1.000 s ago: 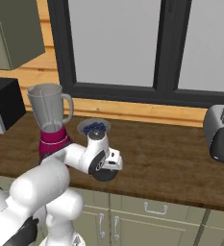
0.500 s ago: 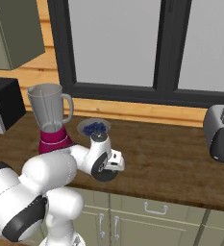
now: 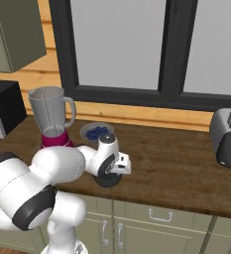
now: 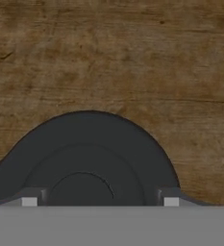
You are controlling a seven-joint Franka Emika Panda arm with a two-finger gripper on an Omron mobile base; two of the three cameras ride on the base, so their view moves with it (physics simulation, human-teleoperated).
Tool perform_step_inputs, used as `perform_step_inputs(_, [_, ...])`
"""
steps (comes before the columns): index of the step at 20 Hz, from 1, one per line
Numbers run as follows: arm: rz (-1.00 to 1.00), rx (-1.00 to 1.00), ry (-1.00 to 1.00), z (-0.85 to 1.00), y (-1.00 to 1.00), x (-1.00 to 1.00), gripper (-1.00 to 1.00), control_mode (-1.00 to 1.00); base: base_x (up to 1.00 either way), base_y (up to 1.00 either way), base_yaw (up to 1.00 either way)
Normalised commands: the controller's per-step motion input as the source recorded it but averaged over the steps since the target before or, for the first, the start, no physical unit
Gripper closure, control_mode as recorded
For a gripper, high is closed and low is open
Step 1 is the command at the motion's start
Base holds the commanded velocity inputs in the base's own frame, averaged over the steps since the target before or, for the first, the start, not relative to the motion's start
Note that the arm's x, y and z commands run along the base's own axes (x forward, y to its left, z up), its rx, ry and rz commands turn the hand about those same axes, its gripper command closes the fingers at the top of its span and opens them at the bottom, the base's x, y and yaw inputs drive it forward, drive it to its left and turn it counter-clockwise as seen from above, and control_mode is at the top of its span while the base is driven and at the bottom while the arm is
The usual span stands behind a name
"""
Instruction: Close the lid blender by securely placing the lid on top.
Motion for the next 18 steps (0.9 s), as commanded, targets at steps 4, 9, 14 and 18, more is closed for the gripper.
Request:
perform_step_inputs(4, [0.0, 0.0, 0.02, -0.51, 0.02, -0.01, 1.0, -1.0, 0.0, 0.0, 0.0])
perform_step_inputs(9, [-0.01, -0.04, 0.0, -0.6, 0.26, -0.18, 1.0, -1.0, 0.0, 0.0, 0.0])
perform_step_inputs(14, [-0.04, -0.07, 0.0, -0.64, 0.42, -0.34, 1.0, -1.0, 0.0, 0.0, 0.0])
perform_step_inputs(18, [-0.06, -0.07, 0.02, -0.62, 0.39, -0.42, 1.0, -1.0, 0.0, 0.0, 0.0])
